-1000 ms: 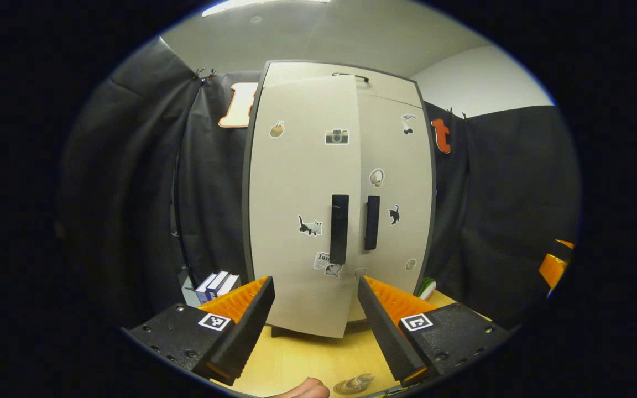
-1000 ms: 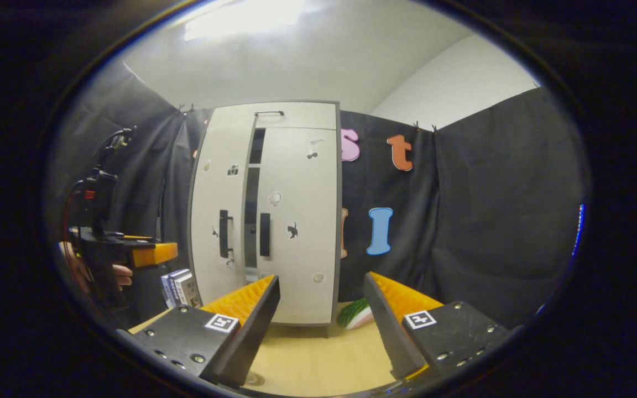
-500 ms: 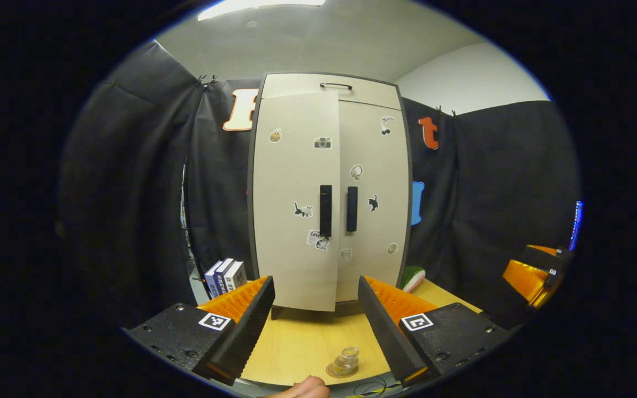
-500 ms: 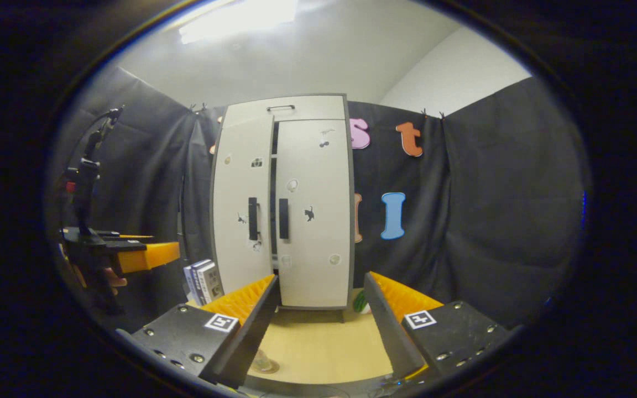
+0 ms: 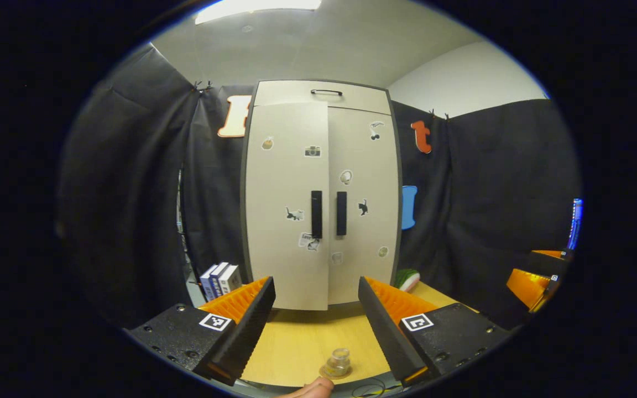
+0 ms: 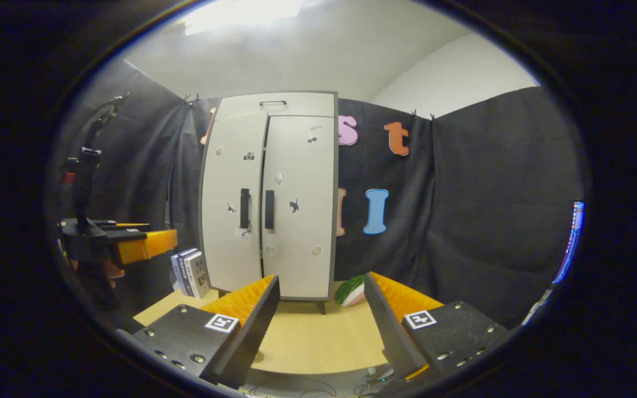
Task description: Grasp the bottle in the cabinet with the left hand and place it on the coaster, then close the right door with the right hand and the left door with the left hand.
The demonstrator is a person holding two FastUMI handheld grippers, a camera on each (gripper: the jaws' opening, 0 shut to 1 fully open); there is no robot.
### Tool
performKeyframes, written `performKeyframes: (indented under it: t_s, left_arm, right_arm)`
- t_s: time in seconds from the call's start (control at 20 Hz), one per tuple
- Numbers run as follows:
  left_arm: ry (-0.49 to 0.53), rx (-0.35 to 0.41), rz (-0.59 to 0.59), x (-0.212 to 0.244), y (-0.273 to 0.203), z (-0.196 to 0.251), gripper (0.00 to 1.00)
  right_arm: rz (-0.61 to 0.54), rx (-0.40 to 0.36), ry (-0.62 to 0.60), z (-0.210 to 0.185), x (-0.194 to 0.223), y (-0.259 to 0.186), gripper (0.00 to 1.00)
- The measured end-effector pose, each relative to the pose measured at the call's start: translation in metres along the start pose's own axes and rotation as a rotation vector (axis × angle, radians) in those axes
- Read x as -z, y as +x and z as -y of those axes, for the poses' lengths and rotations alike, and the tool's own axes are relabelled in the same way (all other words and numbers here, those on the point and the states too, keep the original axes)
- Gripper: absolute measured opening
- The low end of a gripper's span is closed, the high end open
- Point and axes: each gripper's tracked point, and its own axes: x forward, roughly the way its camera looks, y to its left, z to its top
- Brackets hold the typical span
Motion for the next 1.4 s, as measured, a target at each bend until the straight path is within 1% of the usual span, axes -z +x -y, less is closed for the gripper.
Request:
performKeyframes:
  t_s: [0.05, 0.1, 0.2, 0.25, 0.35, 0.4, 0.45, 0.5, 0.55, 0.6, 0.65, 0.7, 0.85, 0.95, 1.05, 1.2, 1.25, 1.3, 1.35, 1.4]
  left_arm:
    - [0.003, 0.015, -0.003, -0.002, 0.006, 0.004, 0.96]
    - [0.013, 0.02, 0.004, -0.007, 0.012, 0.006, 0.96]
    - [0.031, 0.037, 0.009, -0.014, 0.024, 0.01, 0.96]
    - [0.017, 0.049, 0.027, -0.019, 0.028, 0.013, 0.96]
    - [-0.047, 0.082, 0.065, -0.024, 0.036, 0.022, 0.96]
    - [-0.053, 0.095, 0.047, -0.017, 0.039, 0.024, 0.92]
    - [-0.036, 0.096, 0.018, -0.009, 0.039, 0.023, 0.96]
    - [-0.015, 0.085, -0.001, -0.003, 0.038, 0.019, 0.96]
    - [-0.002, 0.084, -0.012, -0.001, 0.036, 0.017, 0.96]
    - [0.003, 0.096, -0.012, 0.0, 0.035, 0.019, 0.96]
    - [0.003, 0.107, -0.009, -0.001, 0.033, 0.019, 0.96]
    - [0.0, 0.114, -0.011, -0.001, 0.031, 0.018, 0.96]
    - [-0.011, 0.13, -0.013, -0.002, 0.026, 0.018, 0.96]
    - [-0.006, 0.137, -0.013, -0.001, 0.024, 0.02, 0.96]
    - [-0.022, 0.142, -0.001, -0.002, 0.024, 0.02, 0.96]
    - [-0.057, 0.135, -0.045, 0.001, 0.025, 0.018, 0.96]
    - [-0.06, 0.127, -0.035, -0.004, 0.026, 0.014, 0.96]
    - [-0.058, 0.125, -0.019, -0.011, 0.028, 0.013, 0.96]
    - [-0.056, 0.124, -0.01, -0.015, 0.029, 0.012, 0.96]
    - [-0.051, 0.13, 0.001, -0.017, 0.03, 0.011, 0.92]
  right_arm:
    - [-0.006, 0.019, -0.007, 0.008, -0.001, -0.001, 0.9]
    - [-0.009, 0.038, -0.002, 0.014, -0.004, 0.0, 0.94]
    - [-0.018, 0.061, 0.018, 0.018, -0.01, 0.004, 0.93]
    - [-0.002, 0.078, 0.032, 0.023, -0.017, 0.005, 0.94]
    - [0.015, 0.072, 0.046, 0.018, -0.022, 0.011, 0.93]
    - [0.01, 0.07, 0.038, 0.015, -0.021, 0.012, 0.93]
    - [-0.001, 0.069, 0.02, 0.013, -0.015, 0.013, 0.93]
    - [-0.006, 0.075, 0.004, 0.011, -0.013, 0.012, 0.94]
    - [-0.002, 0.073, -0.01, 0.009, -0.012, 0.01, 0.9]
    - [0.006, 0.066, -0.018, 0.005, -0.013, 0.009, 0.94]
    - [0.012, 0.061, -0.016, 0.001, -0.013, 0.01, 0.94]
    - [0.018, 0.059, -0.008, -0.001, -0.012, 0.01, 0.91]
    - [0.047, 0.081, 0.0, -0.001, -0.018, 0.01, 0.94]
    - [0.065, 0.082, -0.003, -0.003, -0.021, 0.012, 0.94]
    - [0.073, 0.074, -0.013, -0.006, -0.021, 0.014, 0.94]
    - [0.061, 0.065, -0.037, -0.009, -0.015, 0.018, 0.94]
    - [0.063, 0.062, -0.041, -0.012, -0.015, 0.022, 0.94]
    - [0.066, 0.06, -0.04, -0.014, -0.016, 0.024, 0.9]
    - [0.061, 0.056, -0.039, -0.017, -0.014, 0.028, 0.9]
    - [0.059, 0.056, -0.037, -0.021, -0.013, 0.032, 0.9]
